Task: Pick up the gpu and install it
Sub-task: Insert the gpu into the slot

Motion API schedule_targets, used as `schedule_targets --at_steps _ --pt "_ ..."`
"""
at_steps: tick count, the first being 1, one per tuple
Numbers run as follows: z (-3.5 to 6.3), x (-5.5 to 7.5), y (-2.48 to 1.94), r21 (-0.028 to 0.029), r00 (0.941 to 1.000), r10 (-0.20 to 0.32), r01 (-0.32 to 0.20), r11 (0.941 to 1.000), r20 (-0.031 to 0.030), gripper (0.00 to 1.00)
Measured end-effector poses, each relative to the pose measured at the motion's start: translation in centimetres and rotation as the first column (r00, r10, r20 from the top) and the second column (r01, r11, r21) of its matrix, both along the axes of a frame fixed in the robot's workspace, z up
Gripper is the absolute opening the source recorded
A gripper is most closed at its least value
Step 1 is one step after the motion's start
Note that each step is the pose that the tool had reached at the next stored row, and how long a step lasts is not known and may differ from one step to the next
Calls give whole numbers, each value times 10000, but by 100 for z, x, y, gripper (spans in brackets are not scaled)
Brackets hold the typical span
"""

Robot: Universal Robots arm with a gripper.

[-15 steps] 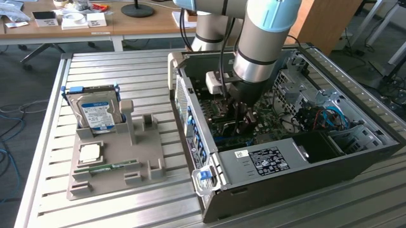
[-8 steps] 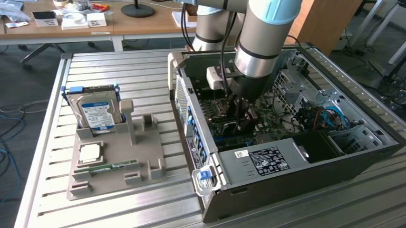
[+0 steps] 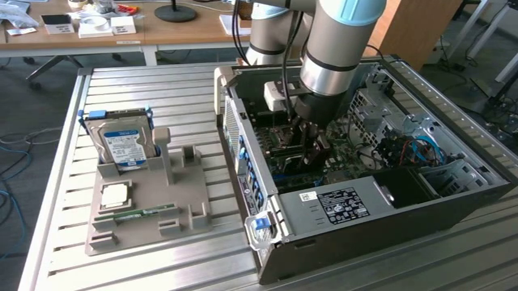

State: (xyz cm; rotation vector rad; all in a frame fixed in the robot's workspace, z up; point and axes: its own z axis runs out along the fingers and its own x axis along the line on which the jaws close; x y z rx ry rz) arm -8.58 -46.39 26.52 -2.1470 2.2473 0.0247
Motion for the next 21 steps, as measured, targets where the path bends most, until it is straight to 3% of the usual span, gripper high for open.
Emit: schedule_targets --at_steps 21 --pt "32 0 0 -3 10000 0 0 10000 1 63"
